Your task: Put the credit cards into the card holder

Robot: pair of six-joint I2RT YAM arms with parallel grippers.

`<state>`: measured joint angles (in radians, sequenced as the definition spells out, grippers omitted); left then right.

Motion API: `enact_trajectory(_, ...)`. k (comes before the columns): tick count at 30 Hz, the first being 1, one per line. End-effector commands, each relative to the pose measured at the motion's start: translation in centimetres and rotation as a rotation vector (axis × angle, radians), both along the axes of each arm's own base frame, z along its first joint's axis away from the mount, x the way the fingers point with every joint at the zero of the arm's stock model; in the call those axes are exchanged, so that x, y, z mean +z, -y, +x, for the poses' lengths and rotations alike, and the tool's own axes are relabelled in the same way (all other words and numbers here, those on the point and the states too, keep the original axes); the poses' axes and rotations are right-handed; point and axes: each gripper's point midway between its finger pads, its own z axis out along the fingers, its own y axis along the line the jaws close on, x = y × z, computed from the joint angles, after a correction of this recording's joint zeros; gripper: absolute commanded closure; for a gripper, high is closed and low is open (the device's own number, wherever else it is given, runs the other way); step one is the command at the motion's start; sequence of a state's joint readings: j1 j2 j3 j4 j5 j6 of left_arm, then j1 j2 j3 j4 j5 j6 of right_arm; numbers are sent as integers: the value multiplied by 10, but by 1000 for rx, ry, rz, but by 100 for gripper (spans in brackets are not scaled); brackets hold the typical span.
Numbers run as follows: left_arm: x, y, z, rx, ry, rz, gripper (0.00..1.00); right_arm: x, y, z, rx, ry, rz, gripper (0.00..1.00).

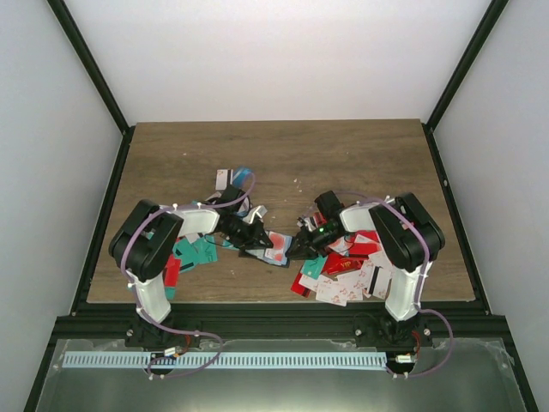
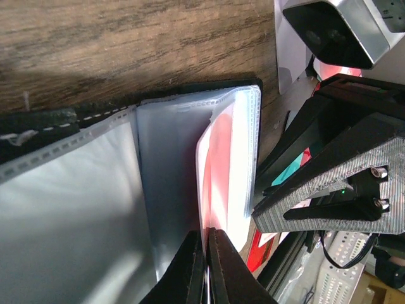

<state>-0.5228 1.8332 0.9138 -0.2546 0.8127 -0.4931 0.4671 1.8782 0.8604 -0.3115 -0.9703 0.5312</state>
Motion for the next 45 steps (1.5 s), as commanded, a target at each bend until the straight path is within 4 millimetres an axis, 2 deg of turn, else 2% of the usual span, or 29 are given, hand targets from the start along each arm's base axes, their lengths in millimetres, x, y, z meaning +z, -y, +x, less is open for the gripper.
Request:
enact_trajectory(1, -12, 1, -8, 4, -4, 51, 96, -17, -2, 27, -15, 108, -73, 79)
enact_trajectory(13, -15, 3, -13, -51, -12, 56, 95, -16, -4, 35, 26, 149, -86, 79)
enact_trajectory(31, -19, 1, -25, -189, -48, 72, 96, -29, 5, 54, 60, 214, -217, 79)
enact_trajectory(35, -18, 0, -23, -200, -37, 84, 96, -30, 7, 66, 60, 244, -262, 79)
enact_trajectory(41, -17, 4, -17, -174, -36, 71, 96, -28, 7, 72, 77, 262, -271, 79)
enact_trajectory(45, -19, 5, -12, -147, -36, 80, 96, -29, 14, 81, 89, 292, -319, 78)
